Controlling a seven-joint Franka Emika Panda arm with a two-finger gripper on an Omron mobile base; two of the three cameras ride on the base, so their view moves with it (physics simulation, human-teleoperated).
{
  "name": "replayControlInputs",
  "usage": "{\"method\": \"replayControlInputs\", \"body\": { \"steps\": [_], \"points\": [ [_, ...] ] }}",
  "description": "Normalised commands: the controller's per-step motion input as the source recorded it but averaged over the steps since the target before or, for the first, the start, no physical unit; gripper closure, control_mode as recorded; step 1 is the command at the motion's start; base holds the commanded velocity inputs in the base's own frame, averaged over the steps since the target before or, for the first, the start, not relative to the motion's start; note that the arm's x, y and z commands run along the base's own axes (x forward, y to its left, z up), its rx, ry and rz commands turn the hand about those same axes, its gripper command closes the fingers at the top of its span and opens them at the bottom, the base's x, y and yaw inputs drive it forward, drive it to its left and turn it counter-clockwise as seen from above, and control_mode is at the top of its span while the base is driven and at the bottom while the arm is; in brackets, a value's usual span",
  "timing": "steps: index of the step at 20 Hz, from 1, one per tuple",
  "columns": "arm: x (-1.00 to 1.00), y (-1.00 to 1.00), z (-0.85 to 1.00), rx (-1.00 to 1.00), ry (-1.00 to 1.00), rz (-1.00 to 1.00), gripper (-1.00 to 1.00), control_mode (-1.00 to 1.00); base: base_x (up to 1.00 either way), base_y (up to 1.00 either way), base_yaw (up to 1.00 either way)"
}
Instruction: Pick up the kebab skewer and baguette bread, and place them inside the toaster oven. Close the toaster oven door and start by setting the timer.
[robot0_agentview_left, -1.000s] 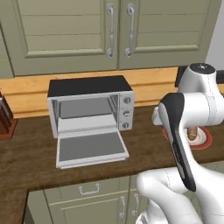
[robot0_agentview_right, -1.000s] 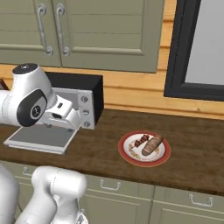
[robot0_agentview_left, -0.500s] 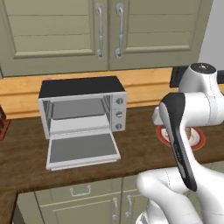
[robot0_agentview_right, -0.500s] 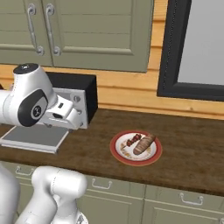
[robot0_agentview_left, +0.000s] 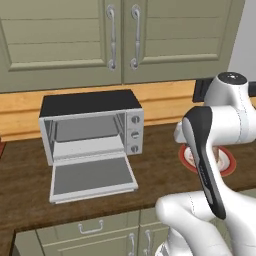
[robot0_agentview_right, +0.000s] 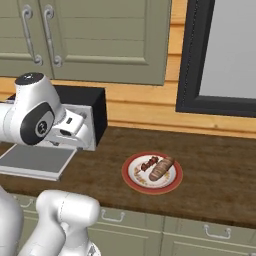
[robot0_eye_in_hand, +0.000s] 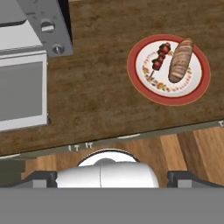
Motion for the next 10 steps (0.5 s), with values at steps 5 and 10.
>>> {"method": "replayControlInputs", "body": {
  "steps": [5, 10],
  "points": [
    [0.0, 0.0, 0.0, 0.0, 0.0, 0.0, -1.0, 1.0, 0.25, 0.0, -0.05],
    [0.0, 0.0, 0.0, 0.0, 0.0, 0.0, -1.0, 1.0, 0.14, 0.0, -0.03]
  ]
}}
